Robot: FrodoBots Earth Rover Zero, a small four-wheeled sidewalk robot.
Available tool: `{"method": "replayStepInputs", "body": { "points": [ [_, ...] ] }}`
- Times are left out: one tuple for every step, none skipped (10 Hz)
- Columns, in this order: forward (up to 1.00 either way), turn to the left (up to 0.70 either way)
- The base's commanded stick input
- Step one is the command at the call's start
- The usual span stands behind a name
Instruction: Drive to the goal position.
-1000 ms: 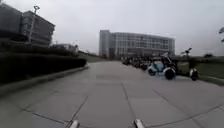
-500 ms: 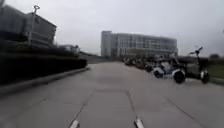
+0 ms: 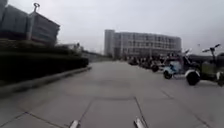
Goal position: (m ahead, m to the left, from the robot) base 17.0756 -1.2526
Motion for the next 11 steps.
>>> {"method": "replayStepInputs", "body": {
  "points": [
    [1.00, 0.00],
    [1.00, 0.00],
    [1.00, 0.00],
    [1.00, 0.00],
    [1.00, 0.00],
    [1.00, 0.00],
    [1.00, -0.11],
    [1.00, -0.40],
    [1.00, -0.40],
    [1.00, -0.40],
    [1.00, -0.40]
  ]
}}
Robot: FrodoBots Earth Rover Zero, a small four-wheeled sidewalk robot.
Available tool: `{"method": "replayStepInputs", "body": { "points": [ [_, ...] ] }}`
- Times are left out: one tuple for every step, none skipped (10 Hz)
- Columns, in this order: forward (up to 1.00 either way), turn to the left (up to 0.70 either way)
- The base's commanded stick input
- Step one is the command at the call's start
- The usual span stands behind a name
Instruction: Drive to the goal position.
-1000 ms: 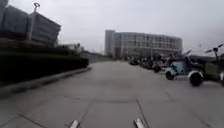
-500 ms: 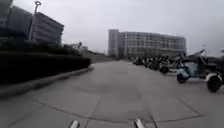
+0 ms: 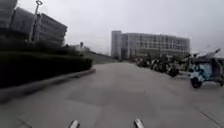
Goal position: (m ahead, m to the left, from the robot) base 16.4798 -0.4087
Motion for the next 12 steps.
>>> {"method": "replayStepInputs", "body": {
  "points": [
    [1.00, -0.22],
    [1.00, 0.00],
    [1.00, 0.00],
    [1.00, 0.00],
    [1.00, 0.00],
    [1.00, 0.00],
    [1.00, 0.00],
    [1.00, 0.00],
    [1.00, 0.00],
    [1.00, 0.00],
    [1.00, 0.00],
    [1.00, 0.00]
  ]
}}
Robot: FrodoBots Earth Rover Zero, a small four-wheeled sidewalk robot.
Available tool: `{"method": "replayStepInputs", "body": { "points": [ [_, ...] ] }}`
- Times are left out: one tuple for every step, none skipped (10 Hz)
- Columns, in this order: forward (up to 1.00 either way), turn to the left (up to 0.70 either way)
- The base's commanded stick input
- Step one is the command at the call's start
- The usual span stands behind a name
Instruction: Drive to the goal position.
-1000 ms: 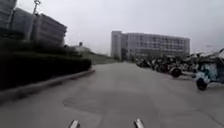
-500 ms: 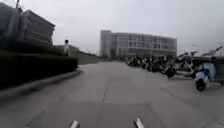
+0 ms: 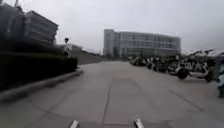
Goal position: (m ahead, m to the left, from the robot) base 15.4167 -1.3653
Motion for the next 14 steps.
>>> {"method": "replayStepInputs", "body": {
  "points": [
    [1.00, 0.00],
    [1.00, 0.00],
    [1.00, 0.00],
    [1.00, 0.00],
    [1.00, 0.00],
    [1.00, 0.00],
    [1.00, 0.00],
    [1.00, 0.00],
    [1.00, 0.00],
    [1.00, 0.00],
    [1.00, 0.00],
    [1.00, 0.00],
    [1.00, -0.21],
    [1.00, -0.40]
  ]
}}
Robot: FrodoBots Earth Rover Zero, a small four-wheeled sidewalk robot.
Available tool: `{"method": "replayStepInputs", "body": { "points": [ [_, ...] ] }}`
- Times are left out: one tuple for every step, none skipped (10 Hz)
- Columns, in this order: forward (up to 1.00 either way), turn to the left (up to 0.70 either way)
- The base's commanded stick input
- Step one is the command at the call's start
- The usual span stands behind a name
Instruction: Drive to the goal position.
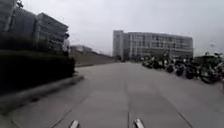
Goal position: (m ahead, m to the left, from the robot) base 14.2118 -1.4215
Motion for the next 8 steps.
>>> {"method": "replayStepInputs", "body": {
  "points": [
    [1.00, -0.40],
    [1.00, -0.40],
    [1.00, -0.40],
    [1.00, -0.40],
    [1.00, -0.40],
    [1.00, -0.40],
    [1.00, -0.40],
    [1.00, -0.40]
  ]
}}
